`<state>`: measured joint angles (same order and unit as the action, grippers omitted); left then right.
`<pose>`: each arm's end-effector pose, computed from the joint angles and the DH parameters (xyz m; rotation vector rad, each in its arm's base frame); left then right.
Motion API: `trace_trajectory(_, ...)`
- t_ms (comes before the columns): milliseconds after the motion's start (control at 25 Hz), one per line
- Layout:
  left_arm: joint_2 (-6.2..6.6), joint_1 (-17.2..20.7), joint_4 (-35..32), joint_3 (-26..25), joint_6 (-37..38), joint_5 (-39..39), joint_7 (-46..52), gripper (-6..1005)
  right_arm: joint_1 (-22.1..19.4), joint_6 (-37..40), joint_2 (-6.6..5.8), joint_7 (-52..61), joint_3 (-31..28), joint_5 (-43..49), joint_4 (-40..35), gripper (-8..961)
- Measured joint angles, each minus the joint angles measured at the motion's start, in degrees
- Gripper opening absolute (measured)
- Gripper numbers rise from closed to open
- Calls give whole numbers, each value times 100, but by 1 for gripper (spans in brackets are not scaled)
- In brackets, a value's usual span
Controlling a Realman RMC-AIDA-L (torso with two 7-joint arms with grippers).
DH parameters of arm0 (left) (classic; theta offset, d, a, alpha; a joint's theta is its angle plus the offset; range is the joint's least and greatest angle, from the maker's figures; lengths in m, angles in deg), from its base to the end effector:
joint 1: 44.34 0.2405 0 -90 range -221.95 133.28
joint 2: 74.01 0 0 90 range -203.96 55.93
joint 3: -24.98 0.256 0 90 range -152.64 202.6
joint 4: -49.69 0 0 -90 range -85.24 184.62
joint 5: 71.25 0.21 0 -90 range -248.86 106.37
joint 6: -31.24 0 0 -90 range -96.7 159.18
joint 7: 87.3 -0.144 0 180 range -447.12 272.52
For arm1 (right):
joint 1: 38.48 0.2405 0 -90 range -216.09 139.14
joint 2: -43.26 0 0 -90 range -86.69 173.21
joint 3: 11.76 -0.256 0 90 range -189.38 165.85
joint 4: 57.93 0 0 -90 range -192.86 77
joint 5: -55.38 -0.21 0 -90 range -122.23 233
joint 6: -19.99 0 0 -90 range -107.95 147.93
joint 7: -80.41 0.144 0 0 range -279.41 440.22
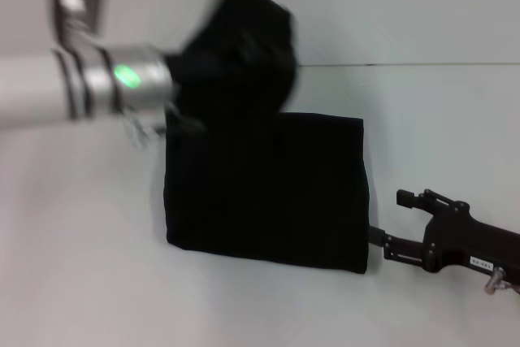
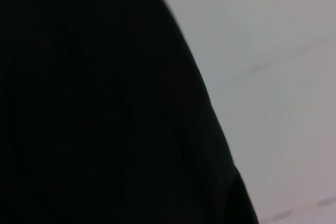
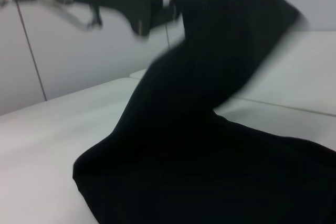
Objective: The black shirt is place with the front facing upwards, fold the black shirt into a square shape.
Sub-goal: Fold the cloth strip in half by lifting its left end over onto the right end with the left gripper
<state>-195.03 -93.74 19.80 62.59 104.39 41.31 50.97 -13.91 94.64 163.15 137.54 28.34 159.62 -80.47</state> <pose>-0.1609 0.4173 -0.0300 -2.2827 -1.8637 -0.9691 0.3158 0.3026 -0.0408 -2.4859 0.6199 0.6391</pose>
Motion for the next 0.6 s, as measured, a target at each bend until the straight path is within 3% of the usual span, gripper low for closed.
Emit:
trace_trajectory(160,-327,292,600,602,-294,-116,-286,44,-60,12,-2,0,-8,0,28,915)
trace_trajectory(320,-313,425,1586,675,-376,-361,-835,44,-85,-53,3,0,-12,1,38,915)
trace_trajectory(600,-312,608,1604,672,-243,-548,-1019,44,58,-193,25,0,-298,-17,173,915)
